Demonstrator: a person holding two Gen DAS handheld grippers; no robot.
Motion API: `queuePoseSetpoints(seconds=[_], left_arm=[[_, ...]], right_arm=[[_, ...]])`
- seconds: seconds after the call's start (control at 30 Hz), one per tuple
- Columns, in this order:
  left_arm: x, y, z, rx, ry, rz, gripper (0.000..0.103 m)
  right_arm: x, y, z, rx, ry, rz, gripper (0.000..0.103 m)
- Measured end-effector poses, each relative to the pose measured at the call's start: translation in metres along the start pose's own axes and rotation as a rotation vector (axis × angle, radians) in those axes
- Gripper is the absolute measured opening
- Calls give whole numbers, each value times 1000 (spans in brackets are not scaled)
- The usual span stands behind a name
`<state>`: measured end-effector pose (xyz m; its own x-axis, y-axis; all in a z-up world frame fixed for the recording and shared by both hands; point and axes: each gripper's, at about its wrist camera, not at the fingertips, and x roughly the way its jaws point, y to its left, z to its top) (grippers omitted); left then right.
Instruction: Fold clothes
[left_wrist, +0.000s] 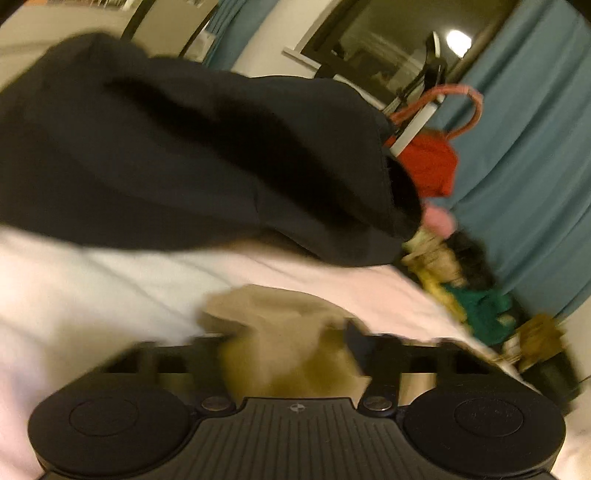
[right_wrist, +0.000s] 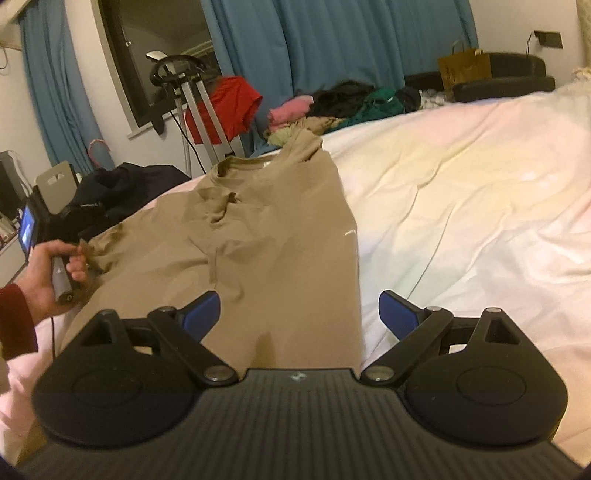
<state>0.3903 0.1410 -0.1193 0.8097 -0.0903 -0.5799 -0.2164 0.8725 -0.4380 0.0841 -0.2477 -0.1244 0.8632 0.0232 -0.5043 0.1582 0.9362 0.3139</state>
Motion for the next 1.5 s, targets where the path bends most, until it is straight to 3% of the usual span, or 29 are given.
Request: queuePoseSetpoints(seconds=[0.17,0.47,0.63,0.8,0.87,0.93,0.97,1.0,1.17,1.3,1.5], left_arm=[[-35,-39,0,166,-74,23,3],[-116,-183,-25,483,-173,2,3],[-114,-265,-74,613,-123,-26,3],[-94,-311,-132,704,-47,-59,4],[-86,-317,-151,724,-19,-91,11],[-84,-320,-164,730,-13,-146,42],[-86,-319,-169,732,-27,-157,68],[-89,-317,-173,741,-41,-168,84],[-136,-299,-176,802,-74,-209,87],[-214,-246,-174,766,-115,-236,91],[-327,-156,-184,724,-150,-181,94]], right_arm=[[-12,-1,2,16,-30,13,94],[-35,-1,4,38,-58,61,94],[-40,-20,6,106,-74,43,94],[-31,-32,8,161,-73,30,94],[-26,-33,7,166,-70,39,94],[-21,-35,5,172,-67,48,94],[-19,-35,4,174,-65,52,94],[-17,-36,3,177,-63,57,94],[-11,-29,2,156,-64,91,94],[-17,-20,0,126,-68,109,94],[-44,1,-6,81,-48,197,94]])
